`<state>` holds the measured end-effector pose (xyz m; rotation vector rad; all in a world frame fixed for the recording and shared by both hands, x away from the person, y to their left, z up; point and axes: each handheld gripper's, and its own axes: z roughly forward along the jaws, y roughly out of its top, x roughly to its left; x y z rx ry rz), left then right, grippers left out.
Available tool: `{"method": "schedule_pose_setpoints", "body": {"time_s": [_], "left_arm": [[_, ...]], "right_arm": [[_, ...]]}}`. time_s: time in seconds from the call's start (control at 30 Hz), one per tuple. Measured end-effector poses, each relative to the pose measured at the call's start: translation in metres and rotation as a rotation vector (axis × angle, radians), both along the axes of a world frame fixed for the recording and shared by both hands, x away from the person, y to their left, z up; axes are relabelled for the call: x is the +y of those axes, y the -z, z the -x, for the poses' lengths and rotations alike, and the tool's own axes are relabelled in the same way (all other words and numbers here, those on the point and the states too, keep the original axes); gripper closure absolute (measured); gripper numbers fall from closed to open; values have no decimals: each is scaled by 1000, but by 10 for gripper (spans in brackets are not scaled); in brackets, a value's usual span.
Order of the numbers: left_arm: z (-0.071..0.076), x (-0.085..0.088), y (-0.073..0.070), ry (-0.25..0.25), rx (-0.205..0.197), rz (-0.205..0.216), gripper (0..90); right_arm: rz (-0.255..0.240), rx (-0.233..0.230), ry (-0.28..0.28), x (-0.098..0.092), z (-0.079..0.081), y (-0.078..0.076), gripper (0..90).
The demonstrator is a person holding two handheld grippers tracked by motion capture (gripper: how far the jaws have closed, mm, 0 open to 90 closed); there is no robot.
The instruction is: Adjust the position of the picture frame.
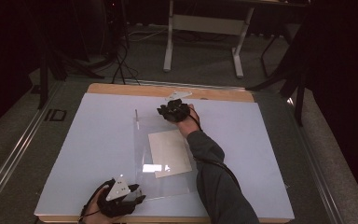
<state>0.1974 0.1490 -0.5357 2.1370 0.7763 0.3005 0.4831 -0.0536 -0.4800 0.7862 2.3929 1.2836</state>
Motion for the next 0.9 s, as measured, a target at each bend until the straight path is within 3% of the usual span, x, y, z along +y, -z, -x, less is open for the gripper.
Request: {"method": "schedule_pose_setpoints", "body": {"time_s": [0.1, 0.3, 0.5, 0.73, 0.9], "left_arm": [[-4, -2, 3, 29, 13, 16, 613], [-8, 1, 4, 38, 15, 35, 696], [-6, -6, 2, 70, -24, 27, 804], [-5, -7, 2, 70, -48, 7, 835], [-5, -6, 3, 64, -37, 23, 831]], "right_arm": [[-6, 7, -3, 4, -2, 2, 745], [-12, 25, -19, 12, -6, 6, 754], [-20, 43, -47, 21, -8, 12, 753], [-18, 58, -70, 36, -10, 17, 744], [-11, 62, -98, 51, -10, 19, 740]]}}
